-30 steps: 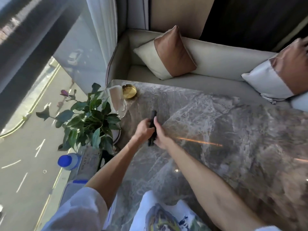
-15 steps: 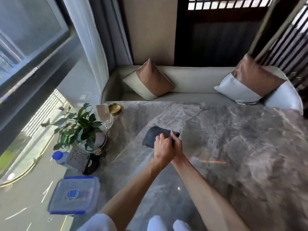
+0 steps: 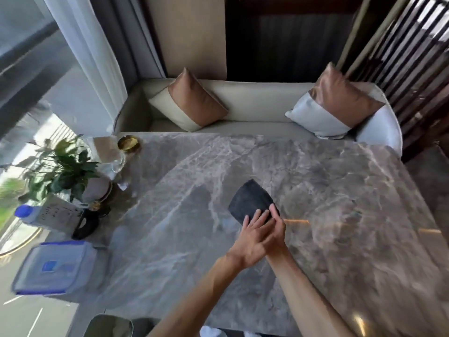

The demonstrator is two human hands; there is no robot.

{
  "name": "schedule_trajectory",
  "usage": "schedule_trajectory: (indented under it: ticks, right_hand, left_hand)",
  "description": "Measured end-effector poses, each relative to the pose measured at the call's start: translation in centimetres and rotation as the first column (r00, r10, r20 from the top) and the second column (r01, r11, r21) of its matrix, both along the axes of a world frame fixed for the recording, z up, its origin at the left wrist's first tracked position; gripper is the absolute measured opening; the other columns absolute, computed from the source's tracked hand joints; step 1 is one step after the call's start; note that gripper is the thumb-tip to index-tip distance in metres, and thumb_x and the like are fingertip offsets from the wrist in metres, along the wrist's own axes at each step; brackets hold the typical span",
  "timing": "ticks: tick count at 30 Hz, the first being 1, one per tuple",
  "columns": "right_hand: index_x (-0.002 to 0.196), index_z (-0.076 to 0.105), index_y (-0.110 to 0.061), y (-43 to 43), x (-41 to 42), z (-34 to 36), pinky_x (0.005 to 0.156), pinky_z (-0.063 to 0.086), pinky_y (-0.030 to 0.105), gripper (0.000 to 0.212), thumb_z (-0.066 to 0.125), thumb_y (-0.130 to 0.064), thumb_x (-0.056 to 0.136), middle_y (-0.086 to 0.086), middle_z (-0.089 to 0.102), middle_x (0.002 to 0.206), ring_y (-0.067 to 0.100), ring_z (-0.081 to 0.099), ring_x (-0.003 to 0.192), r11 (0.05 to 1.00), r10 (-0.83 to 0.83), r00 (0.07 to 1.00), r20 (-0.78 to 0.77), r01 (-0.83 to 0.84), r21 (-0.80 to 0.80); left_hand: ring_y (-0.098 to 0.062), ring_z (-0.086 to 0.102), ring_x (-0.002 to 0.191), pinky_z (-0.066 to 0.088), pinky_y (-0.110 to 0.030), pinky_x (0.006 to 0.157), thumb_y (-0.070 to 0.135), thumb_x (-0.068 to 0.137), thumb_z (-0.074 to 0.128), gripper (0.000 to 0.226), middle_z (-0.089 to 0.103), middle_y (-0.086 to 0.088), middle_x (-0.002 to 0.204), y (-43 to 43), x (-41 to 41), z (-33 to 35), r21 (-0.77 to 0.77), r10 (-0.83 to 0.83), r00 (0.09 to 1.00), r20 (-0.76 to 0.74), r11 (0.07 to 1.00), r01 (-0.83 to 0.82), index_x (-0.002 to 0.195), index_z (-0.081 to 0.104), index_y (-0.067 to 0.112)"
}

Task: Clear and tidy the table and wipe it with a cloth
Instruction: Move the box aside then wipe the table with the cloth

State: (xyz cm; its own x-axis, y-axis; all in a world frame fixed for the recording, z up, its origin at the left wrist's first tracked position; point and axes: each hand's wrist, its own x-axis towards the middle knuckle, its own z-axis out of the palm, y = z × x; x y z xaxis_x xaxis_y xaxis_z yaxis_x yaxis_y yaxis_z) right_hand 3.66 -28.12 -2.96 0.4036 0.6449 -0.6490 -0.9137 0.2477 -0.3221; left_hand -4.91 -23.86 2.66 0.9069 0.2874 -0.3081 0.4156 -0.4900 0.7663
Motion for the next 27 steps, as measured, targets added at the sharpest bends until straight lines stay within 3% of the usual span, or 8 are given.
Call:
schedule_trajectory:
  ticks: [3,5,9,12,15,19,23,27]
  right_hand:
    - [0.086,0.069,-0.007,-0.6,1.5,-2.6,0.083,0.053,0.035,0.039,0.059,-0.044,0.083,0.007,0.072,0.070,0.018,0.072,0.068,1.000,0.004,0.998,-0.055,-0.004,0.009]
    - [0.106,0.072,-0.004,-0.9,2.4,-4.7,0.087,0.056,0.039,0.048,0.058,-0.045,0.085,0.017,0.074,0.104,0.029,0.072,0.096,0.999,0.040,0.998,-0.044,-0.040,0.002]
    - [0.119,0.069,-0.013,-0.3,3.6,-8.6,0.087,0.058,0.041,0.050,0.064,-0.046,0.082,0.011,0.066,0.127,0.029,0.066,0.112,0.999,0.001,0.999,-0.043,-0.003,-0.038]
    - [0.126,0.064,-0.015,0.3,4.2,-11.0,0.088,0.057,0.043,0.058,0.069,-0.046,0.077,0.010,0.065,0.129,0.029,0.064,0.116,0.998,-0.030,0.999,-0.022,0.029,-0.050]
    - [0.125,0.065,-0.015,-0.4,5.0,-12.0,0.096,0.052,0.047,0.054,0.064,-0.049,0.083,0.010,0.063,0.132,0.029,0.061,0.121,0.997,-0.023,1.000,0.019,0.024,-0.069]
    - [0.113,0.073,-0.014,-2.4,6.1,-11.7,0.089,0.056,0.046,0.051,0.049,-0.054,0.091,0.009,0.067,0.126,0.027,0.064,0.116,0.985,-0.005,0.994,0.110,0.024,-0.172]
    - [0.109,0.075,-0.015,-3.1,8.7,-9.6,0.081,0.059,0.037,0.049,0.058,-0.055,0.085,0.006,0.069,0.123,0.022,0.066,0.113,0.946,0.038,0.948,0.317,0.068,-0.316]
    - [0.120,0.066,-0.021,-0.9,11.4,-8.7,0.088,0.049,0.011,0.051,0.064,-0.054,0.081,-0.015,0.068,0.120,0.000,0.064,0.109,0.802,0.230,0.712,0.663,0.247,-0.544]
  left_hand:
    - [-0.012,0.021,0.148,0.018,-0.023,0.119,0.019,0.102,0.041,0.042,0.035,-0.006,0.156,1.7,0.1,-1.5,-0.589,0.237,0.971,-0.024,0.782,-0.206,0.143,0.044,0.009]
    - [-0.013,0.045,0.136,0.039,-0.012,0.104,0.017,0.102,0.041,0.039,0.049,-0.008,0.147,4.6,-0.4,-3.9,-0.673,0.464,0.881,-0.088,0.625,-0.396,0.138,0.050,0.007]
    - [-0.017,0.028,0.147,0.019,-0.030,0.122,0.025,0.103,0.040,0.045,0.036,-0.007,0.155,12.0,-2.0,-12.4,-0.233,0.639,0.766,-0.063,0.737,-0.634,0.145,0.041,0.011]
    - [-0.019,0.006,0.152,0.000,-0.038,0.125,0.034,0.103,0.028,0.054,0.018,-0.005,0.162,16.4,-4.0,-19.6,0.255,0.534,0.845,-0.043,0.823,-0.507,0.152,0.025,0.012]
    - [-0.020,-0.001,0.152,-0.003,-0.041,0.125,0.040,0.096,0.017,0.063,0.010,-0.004,0.164,18.7,-6.2,-24.5,0.513,0.461,0.885,-0.057,0.774,-0.371,0.155,0.015,0.016]
    - [-0.018,-0.007,0.152,-0.007,-0.039,0.124,0.039,0.099,0.020,0.060,0.001,-0.004,0.165,19.1,-7.2,-27.3,0.658,0.459,0.888,0.017,0.664,-0.356,0.155,0.002,0.025]
    - [-0.015,-0.011,0.151,0.001,-0.044,0.125,0.033,0.100,0.021,0.061,-0.004,-0.003,0.165,19.3,-7.3,-26.9,0.596,0.467,0.883,0.050,0.695,-0.402,0.155,-0.002,0.024]
    - [-0.011,-0.001,0.152,0.007,-0.043,0.125,0.025,0.097,0.026,0.061,0.005,-0.001,0.164,19.2,-7.6,-26.0,0.492,0.457,0.881,0.121,0.744,-0.453,0.155,0.008,0.017]
